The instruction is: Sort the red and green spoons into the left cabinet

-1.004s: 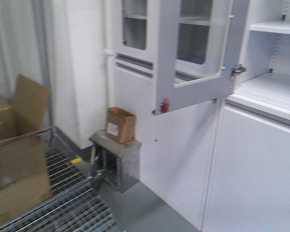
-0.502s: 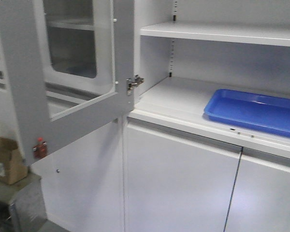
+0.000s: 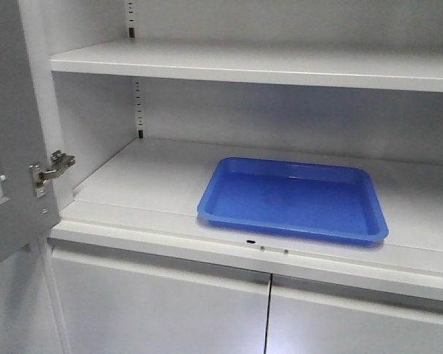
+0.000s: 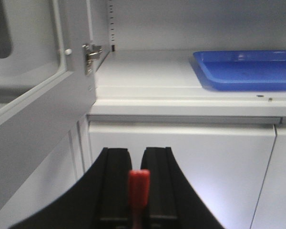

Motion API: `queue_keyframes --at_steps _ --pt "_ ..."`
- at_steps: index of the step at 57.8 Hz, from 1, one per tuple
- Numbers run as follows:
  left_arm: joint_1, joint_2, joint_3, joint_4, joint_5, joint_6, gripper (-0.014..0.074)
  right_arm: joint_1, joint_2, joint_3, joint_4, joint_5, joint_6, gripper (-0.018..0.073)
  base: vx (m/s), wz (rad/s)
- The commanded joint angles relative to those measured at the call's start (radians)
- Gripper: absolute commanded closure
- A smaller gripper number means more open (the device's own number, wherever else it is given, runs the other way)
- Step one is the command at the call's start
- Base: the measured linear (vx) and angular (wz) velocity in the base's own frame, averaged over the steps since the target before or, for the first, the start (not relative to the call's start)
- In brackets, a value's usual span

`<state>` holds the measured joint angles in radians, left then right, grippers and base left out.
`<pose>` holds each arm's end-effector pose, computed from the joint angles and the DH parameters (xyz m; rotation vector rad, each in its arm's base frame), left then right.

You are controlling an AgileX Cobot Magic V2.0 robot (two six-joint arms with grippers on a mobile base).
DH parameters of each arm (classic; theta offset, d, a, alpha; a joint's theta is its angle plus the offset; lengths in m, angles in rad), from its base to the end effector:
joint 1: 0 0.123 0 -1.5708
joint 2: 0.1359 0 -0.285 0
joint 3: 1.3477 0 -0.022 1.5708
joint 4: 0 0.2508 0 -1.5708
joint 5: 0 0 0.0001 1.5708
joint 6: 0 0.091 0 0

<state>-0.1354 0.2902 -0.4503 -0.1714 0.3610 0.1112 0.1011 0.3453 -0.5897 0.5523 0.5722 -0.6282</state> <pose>0.0672 -0.0147 0.3136 0.1178 1.6788 -0.1897 0.0604 0.0322 0.3425 -0.4255 1.6856 0.2145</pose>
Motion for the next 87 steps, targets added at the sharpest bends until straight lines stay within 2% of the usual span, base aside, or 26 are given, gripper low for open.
queue_keyframes --at_steps 1,50,87 --pt "-0.005 0.007 -0.027 -0.009 -0.079 -0.001 0.0600 -0.001 0.012 -0.027 0.025 -0.068 -0.002 0.0562 0.37 -0.28" --pt "-0.005 0.007 -0.027 -0.009 -0.079 -0.001 0.0600 -0.001 0.012 -0.027 0.025 -0.068 -0.002 0.0562 0.34 -0.21" --pt "-0.005 0.007 -0.027 -0.009 -0.079 -0.001 0.0600 -0.001 0.012 -0.027 0.025 -0.068 -0.002 0.0562 0.08 -0.13"
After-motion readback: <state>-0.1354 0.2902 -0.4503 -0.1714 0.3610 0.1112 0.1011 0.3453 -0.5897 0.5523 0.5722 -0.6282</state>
